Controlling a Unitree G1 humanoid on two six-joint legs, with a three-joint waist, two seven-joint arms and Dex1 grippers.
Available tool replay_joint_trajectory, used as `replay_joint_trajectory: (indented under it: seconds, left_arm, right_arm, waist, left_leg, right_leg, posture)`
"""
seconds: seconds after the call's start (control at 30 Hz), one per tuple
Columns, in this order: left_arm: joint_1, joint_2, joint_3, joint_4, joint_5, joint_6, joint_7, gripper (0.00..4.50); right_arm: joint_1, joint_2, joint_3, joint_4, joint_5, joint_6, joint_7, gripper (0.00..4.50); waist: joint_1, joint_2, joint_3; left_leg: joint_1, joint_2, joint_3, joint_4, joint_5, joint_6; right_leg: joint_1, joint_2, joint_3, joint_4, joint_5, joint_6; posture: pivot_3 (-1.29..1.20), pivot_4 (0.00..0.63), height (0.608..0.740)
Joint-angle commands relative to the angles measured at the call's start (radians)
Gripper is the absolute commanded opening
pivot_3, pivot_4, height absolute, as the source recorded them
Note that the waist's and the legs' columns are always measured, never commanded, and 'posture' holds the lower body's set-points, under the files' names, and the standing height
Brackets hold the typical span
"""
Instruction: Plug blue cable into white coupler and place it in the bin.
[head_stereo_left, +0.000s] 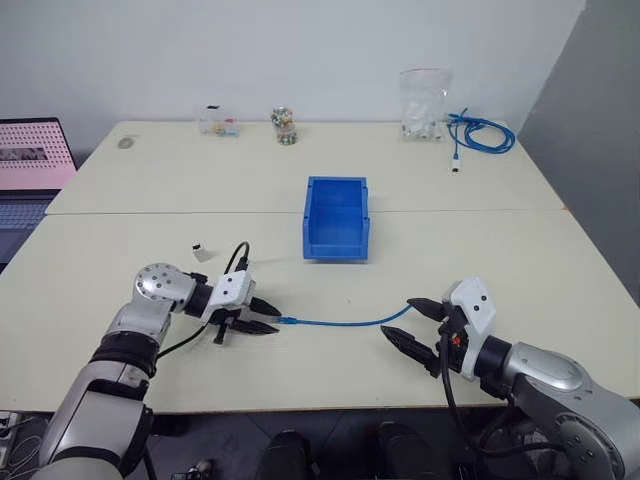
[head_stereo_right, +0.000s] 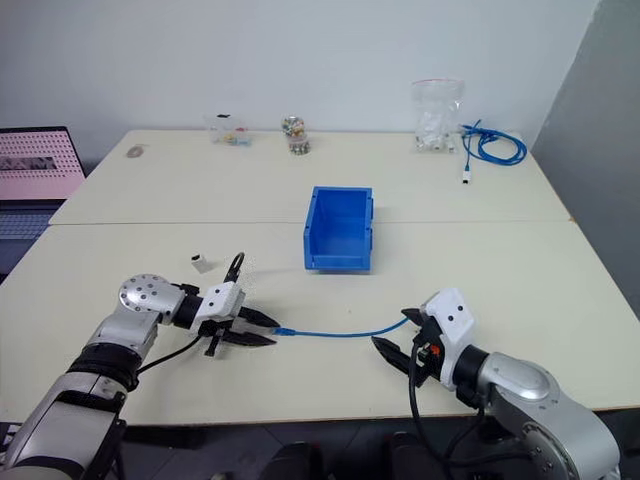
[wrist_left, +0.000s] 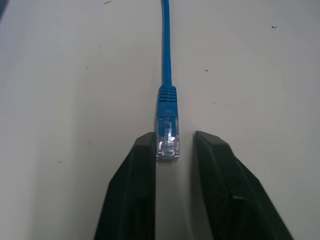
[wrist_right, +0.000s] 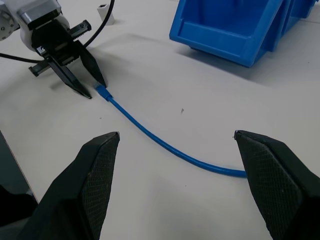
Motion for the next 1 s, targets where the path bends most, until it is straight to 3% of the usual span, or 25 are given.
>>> replay_joint_trajectory:
  seconds: [0.03, 0.17, 0.2, 0.27, 0.33, 0.5, 0.6, 0.77, 1.0]
  left_arm:
    - [0.083, 0.018, -0.040, -0.005, 0.078, 0.038, 0.021, 0.44]
    - [0.115, 0.015, -0.022, -0.081, 0.048, 0.120, 0.039, 0.23]
    - [0.119, -0.013, 0.006, -0.158, -0.006, 0.286, 0.092, 0.23]
    - [0.124, -0.084, 0.076, -0.403, -0.222, 0.799, 0.243, 0.23]
    - [0.129, -0.145, 0.145, -0.634, -0.448, 1.191, 0.373, 0.23]
    - [0.138, -0.297, 0.335, -0.907, -0.807, 1.626, 0.642, 0.23]
    - [0.160, -0.357, 0.419, -0.962, -0.971, 1.770, 0.756, 0.23]
    - [0.234, -0.360, 0.451, -1.017, -1.083, 1.839, 0.836, 0.23]
    - [0.247, -0.362, 0.457, -1.021, -1.183, 1.836, 0.928, 0.23]
  right_arm:
    - [-0.026, 0.009, -0.013, -0.008, 0.034, 0.008, -0.018, 3.91]
    - [-0.029, -0.004, -0.016, -0.006, 0.047, 0.013, -0.019, 3.91]
    - [-0.032, -0.003, -0.018, -0.008, 0.060, 0.019, -0.017, 3.91]
    - [-0.039, 0.035, -0.045, -0.003, 0.137, 0.058, -0.030, 3.91]
    - [-0.050, 0.100, -0.107, 0.020, 0.328, 0.140, -0.070, 3.91]
    - [-0.065, 0.077, -0.164, 0.120, 0.699, 0.260, -0.117, 3.91]
    - [-0.105, 0.046, -0.176, 0.229, 0.961, 0.211, -0.229, 3.91]
    - [-0.172, -0.036, -0.119, 0.304, 1.256, 0.107, -0.362, 3.91]
    - [-0.191, -0.113, -0.035, 0.300, 1.385, 0.005, -0.437, 3.91]
  waist:
    - [-0.001, 0.002, -0.002]
    - [-0.001, 0.003, -0.004]
    - [-0.001, 0.003, -0.004]
    - [-0.001, 0.003, -0.003]
    - [0.007, -0.001, 0.000]
    - [-0.003, -0.012, 0.007]
    - [-0.012, -0.013, 0.008]
    - [-0.017, -0.012, 0.009]
    - [-0.008, -0.013, 0.009]
  left_leg:
    - [0.000, 0.000, 0.000, 0.000, 0.000, 0.000]
    - [0.000, 0.000, 0.000, 0.000, 0.000, 0.000]
    - [0.000, 0.000, 0.000, 0.000, 0.000, 0.000]
    - [0.000, 0.000, 0.000, 0.000, 0.000, 0.000]
    - [-0.003, 0.003, -0.003, 0.001, 0.000, 0.000]
    - [-0.012, 0.003, -0.007, 0.004, 0.000, 0.000]
    - [-0.009, 0.000, -0.005, 0.002, 0.000, 0.000]
    - [-0.007, -0.001, -0.004, 0.001, 0.000, 0.000]
    - [-0.007, -0.001, -0.003, 0.001, 0.000, 0.000]
  right_leg:
    - [0.000, 0.000, 0.000, 0.000, 0.000, 0.000]
    - [0.000, 0.000, 0.000, 0.000, 0.000, -0.001]
    - [0.000, 0.000, 0.000, 0.000, 0.000, -0.001]
    - [0.000, 0.000, 0.000, 0.000, 0.000, -0.001]
    - [0.000, -0.002, -0.002, 0.000, 0.000, 0.000]
    - [-0.004, -0.003, -0.002, -0.002, 0.000, 0.001]
    - [-0.004, -0.004, 0.002, -0.003, 0.000, 0.001]
    - [-0.003, -0.002, 0.000, -0.001, 0.000, 0.001]
    - [-0.003, 0.000, 0.000, -0.001, 0.000, 0.001]
  posture:
    - [0.00, 0.150, 0.740]
    - [0.00, 0.150, 0.740]
    - [0.00, 0.150, 0.740]
    - [0.00, 0.150, 0.740]
    - [0.00, 0.150, 0.740]
    - [0.00, 0.150, 0.740]
    - [0.00, 0.150, 0.740]
    - [0.00, 0.150, 0.740]
    - [0.00, 0.150, 0.740]
